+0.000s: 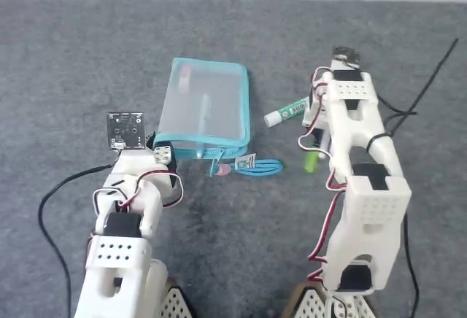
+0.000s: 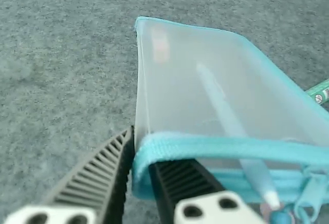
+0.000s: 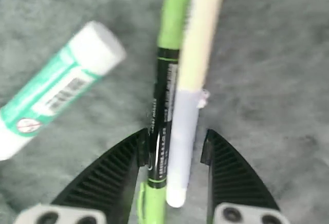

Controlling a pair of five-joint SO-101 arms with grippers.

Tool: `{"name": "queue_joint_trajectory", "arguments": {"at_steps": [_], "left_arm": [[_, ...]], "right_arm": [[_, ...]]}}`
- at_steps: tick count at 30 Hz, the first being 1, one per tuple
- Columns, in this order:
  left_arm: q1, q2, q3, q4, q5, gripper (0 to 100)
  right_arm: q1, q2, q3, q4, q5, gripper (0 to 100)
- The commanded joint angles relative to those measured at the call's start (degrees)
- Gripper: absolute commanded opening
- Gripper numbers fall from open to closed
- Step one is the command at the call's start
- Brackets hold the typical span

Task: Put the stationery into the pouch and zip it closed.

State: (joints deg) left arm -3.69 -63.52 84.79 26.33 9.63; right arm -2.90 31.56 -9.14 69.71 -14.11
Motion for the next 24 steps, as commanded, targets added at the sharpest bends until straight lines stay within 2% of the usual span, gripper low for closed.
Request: {"name": "queue_joint_trajectory", "arguments": {"at_steps": [1,13,24], "left_arm": [[0.4,0.0,-3.7,-0.4,0.8,1],[0.4,0.0,-3.7,-0.4,0.8,1],[0.4,0.1,-3.7,-0.4,0.8,1]], "right_arm": [[1.5,-3.6,-0.4,2.2,-0.7,17.7],[2.8,-8.4,-0.3,5.3,2.2,17.7],[3.4,-3.3,-0.2,4.4,2.5,17.7]]}}
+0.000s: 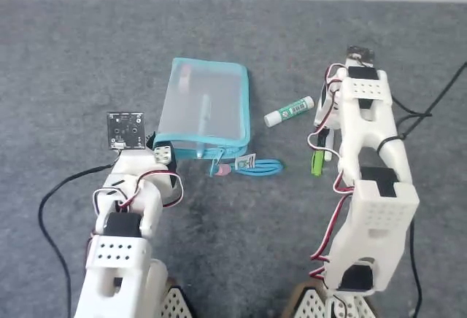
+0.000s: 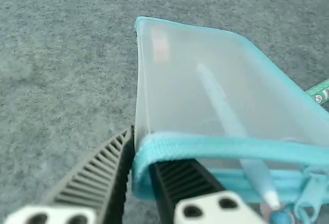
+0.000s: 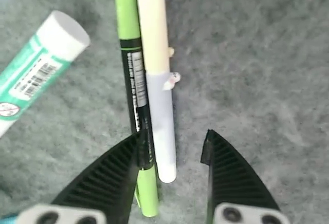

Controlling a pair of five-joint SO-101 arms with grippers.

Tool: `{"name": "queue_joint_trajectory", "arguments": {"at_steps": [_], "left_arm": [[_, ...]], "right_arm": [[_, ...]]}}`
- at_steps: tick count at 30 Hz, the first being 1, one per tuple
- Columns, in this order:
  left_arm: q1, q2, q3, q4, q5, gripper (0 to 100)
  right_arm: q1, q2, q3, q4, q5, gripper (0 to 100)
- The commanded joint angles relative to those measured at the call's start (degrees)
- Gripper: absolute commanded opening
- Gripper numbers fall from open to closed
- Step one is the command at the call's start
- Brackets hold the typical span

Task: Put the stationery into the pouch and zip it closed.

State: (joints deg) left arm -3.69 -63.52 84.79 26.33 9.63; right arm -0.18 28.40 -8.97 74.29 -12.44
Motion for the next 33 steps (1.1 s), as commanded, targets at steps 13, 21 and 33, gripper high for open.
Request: {"name": "queue_joint_trajectory", "arguments": {"at_steps": [13,21,33], "left_arm": [[0.4,-0.4,-2.9,-0.4,0.8,1],[0.4,-0.4,-2.9,-0.4,0.8,1],[0.4,-0.4,-2.9,-0.7,0.8,1]], "right_arm": [[0.7,4.4,-0.4,4.1,2.8,14.9],[0.7,4.3,-0.6,3.9,3.0,0.6],[4.4,-5.7,2.2,8.0,6.1,0.7]]}}
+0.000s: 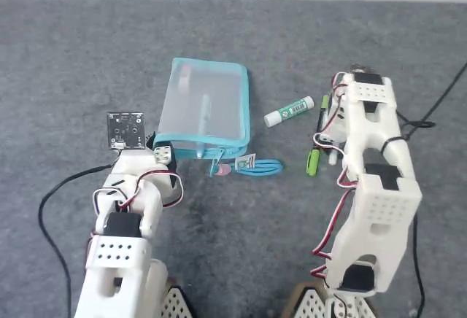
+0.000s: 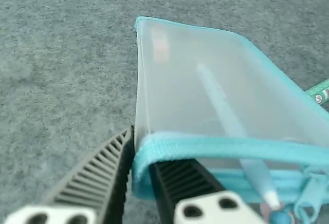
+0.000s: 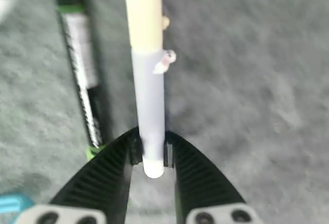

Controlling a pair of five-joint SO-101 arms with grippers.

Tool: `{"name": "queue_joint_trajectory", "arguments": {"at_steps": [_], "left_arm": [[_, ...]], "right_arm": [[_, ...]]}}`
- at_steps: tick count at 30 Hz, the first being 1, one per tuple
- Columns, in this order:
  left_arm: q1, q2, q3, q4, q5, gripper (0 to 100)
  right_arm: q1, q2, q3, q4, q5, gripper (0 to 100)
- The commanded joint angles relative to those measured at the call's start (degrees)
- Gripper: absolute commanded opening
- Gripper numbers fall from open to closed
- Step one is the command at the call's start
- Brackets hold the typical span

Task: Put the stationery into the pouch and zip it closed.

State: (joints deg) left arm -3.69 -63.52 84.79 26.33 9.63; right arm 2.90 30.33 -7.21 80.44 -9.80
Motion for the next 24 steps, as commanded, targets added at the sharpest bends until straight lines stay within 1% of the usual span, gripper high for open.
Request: {"name": "queue_joint_trajectory", "arguments": {"at_steps": [1,7,11,12,16,20,22,24], "left_arm": [[0.4,-0.4,-2.9,-0.7,0.8,1],[0.4,-0.4,-2.9,-0.7,0.8,1],[0.4,-0.4,-2.9,-0.7,0.8,1],[0.4,-0.4,-2.9,-0.7,0.8,1],[0.4,-0.3,-2.9,-0.7,0.8,1],[0.4,-0.2,-2.9,-0.7,0.8,1],[0.4,-0.1,-2.9,-0.7,0.8,1],[0.4,-0.1,-2.9,-0.7,0.8,1]], "right_arm": [[1.4,-9.6,1.4,2.1,4.8,0.7],[1.1,-24.5,11.5,0.7,9.0,0.7],[0.7,-34.7,19.3,-1.5,9.6,0.7],[0.1,-37.2,20.2,-1.3,11.2,0.7],[-2.9,-47.3,21.0,4.7,20.0,0.7],[-7.9,-58.2,21.0,11.9,25.3,0.7],[-11.6,-64.2,21.0,15.1,27.4,0.7],[-17.0,-69.7,21.0,18.9,29.6,0.7]]}}
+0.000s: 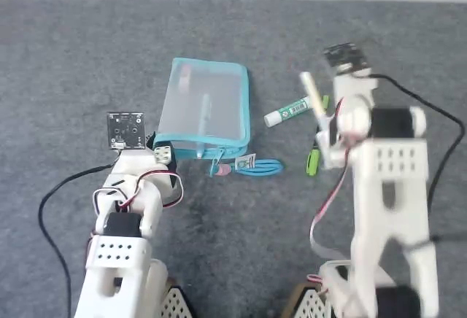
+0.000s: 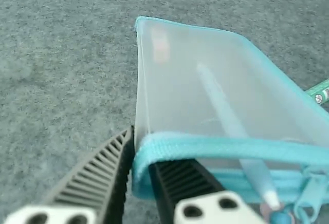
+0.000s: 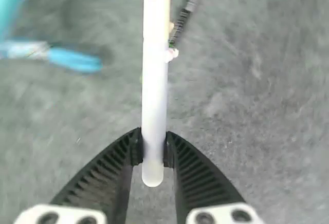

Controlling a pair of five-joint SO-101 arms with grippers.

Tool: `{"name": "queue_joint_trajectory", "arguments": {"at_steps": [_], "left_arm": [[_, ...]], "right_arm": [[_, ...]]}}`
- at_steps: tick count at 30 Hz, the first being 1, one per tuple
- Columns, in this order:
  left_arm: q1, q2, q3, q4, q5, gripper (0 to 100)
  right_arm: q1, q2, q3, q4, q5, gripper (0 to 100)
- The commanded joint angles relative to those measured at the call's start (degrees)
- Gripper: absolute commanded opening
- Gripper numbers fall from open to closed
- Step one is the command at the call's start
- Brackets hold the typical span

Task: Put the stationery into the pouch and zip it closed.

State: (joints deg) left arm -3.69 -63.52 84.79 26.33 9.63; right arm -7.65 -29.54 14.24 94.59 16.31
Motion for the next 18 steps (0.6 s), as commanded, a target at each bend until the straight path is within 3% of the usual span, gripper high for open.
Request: {"name": "queue_joint_trajectory", "arguments": {"at_steps": [1,4,10,18], "left_arm": [[0.4,-0.1,-2.9,-0.7,0.8,1],[0.4,0.0,-2.9,-0.7,0.8,1],[0.4,0.1,-2.9,-0.7,0.8,1],[0.4,0.1,-2.9,-0.8,0.8,1]], "right_arm": [[-9.4,-12.0,-0.4,7.0,4.5,0.6],[-16.6,-17.3,1.7,8.6,5.7,0.6],[-24.3,-15.9,9.3,8.2,10.5,0.6],[-27.1,-12.5,10.5,8.1,10.1,0.6]]}}
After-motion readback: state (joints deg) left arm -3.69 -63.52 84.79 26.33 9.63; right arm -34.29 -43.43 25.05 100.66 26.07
